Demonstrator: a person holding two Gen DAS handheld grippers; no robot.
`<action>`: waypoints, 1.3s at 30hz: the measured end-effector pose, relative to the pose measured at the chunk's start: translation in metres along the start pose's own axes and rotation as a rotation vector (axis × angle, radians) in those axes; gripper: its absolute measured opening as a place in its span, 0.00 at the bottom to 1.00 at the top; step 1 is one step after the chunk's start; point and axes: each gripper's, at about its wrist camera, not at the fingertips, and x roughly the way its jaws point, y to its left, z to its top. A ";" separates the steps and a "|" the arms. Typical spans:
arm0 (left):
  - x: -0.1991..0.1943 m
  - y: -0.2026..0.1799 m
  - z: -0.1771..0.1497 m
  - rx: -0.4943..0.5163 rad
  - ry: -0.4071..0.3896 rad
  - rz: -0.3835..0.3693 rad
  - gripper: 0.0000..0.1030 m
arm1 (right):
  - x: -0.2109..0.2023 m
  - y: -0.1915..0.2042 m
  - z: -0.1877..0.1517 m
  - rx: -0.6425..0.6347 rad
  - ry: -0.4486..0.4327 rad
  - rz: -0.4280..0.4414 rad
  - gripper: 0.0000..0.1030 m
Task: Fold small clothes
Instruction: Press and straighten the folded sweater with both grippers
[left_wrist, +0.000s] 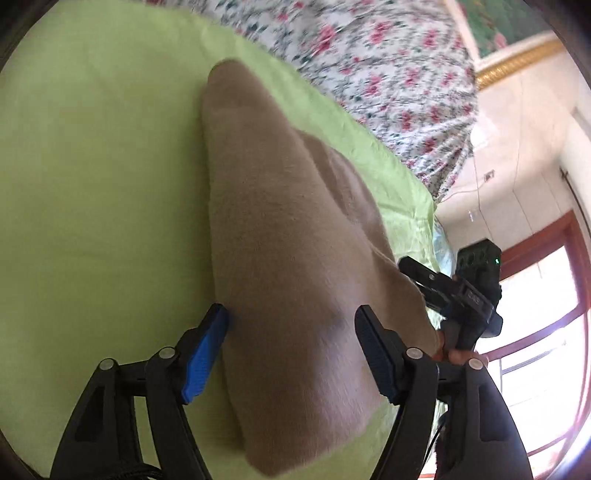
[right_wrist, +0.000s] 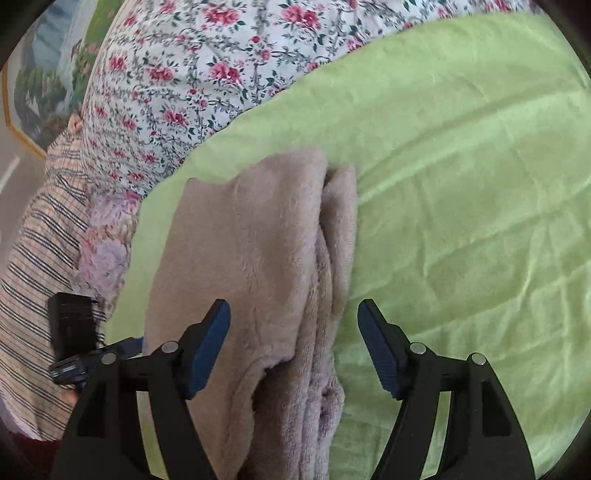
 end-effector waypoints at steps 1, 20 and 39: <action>0.005 0.004 0.002 -0.011 0.009 0.007 0.74 | 0.003 -0.002 0.002 0.010 0.008 0.013 0.70; -0.070 0.009 -0.020 0.166 -0.035 -0.006 0.45 | 0.041 0.104 -0.051 -0.097 0.071 0.158 0.32; -0.174 0.115 -0.077 0.054 -0.097 0.107 0.69 | 0.085 0.169 -0.117 -0.188 0.113 0.051 0.71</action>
